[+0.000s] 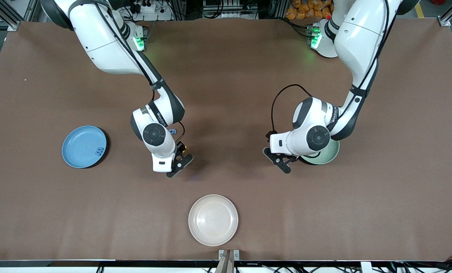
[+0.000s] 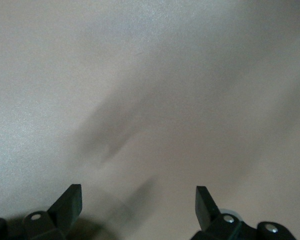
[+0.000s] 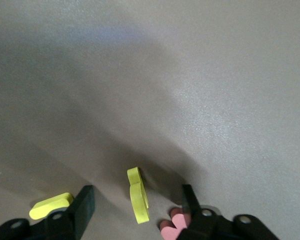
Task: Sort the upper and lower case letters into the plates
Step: 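Grasp the yellow d with the right gripper while the left gripper withdraws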
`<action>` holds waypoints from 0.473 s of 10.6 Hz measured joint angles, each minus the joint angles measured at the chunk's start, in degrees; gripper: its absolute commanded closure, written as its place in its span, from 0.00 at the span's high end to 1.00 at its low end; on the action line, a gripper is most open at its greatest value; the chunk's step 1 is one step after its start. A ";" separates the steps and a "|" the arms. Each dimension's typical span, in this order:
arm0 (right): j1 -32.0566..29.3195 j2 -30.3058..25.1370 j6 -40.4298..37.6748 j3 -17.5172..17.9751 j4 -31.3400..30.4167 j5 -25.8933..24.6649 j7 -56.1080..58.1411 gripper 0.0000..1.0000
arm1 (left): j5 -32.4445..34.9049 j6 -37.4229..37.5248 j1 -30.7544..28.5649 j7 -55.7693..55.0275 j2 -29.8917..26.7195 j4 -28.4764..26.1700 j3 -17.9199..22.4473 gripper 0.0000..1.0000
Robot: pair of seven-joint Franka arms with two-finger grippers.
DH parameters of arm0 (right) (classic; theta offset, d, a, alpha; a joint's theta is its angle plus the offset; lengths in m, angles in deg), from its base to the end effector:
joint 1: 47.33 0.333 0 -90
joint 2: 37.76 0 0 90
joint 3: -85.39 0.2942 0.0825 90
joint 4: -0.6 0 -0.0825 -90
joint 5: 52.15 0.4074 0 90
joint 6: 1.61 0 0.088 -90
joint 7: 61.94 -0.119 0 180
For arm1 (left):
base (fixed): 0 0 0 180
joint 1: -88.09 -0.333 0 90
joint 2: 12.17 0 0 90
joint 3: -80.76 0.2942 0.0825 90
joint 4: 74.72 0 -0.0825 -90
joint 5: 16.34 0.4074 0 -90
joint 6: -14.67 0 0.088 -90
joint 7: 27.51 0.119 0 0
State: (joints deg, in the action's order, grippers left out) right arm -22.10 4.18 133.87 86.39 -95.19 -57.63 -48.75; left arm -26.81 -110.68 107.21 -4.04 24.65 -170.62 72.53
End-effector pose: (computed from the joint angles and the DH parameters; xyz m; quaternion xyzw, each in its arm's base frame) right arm 0.6079 0.2966 0.1285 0.9294 0.3676 -0.0162 0.0290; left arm 0.5950 -0.3107 0.1792 0.9229 -0.3624 -0.0662 0.1123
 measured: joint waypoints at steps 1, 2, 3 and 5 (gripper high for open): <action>0.02 -0.22 -0.03 0.09 0.00 0.00 0.06 0.00 | 0.00 0.00 0.00 0.00 0.03 0.00 0.00 1.00; 0.02 -0.47 -0.10 0.14 -0.05 0.00 0.49 0.00 | 0.00 0.00 0.00 0.00 0.05 0.00 0.00 1.00; -0.01 -0.56 -0.11 0.11 -0.12 0.00 1.06 0.00 | 0.00 0.00 0.02 0.00 0.06 0.02 -0.01 1.00; -0.04 -0.67 -0.12 0.00 -0.16 0.00 1.25 0.00 | -0.10 -0.10 0.27 -0.04 0.07 0.21 -0.26 1.00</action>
State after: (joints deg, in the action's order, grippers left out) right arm -22.15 3.51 133.76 86.39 -95.35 -57.63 -47.50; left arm -26.91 -110.78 107.48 -4.08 24.72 -170.41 72.26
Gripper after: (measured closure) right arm 0.899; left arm 0.000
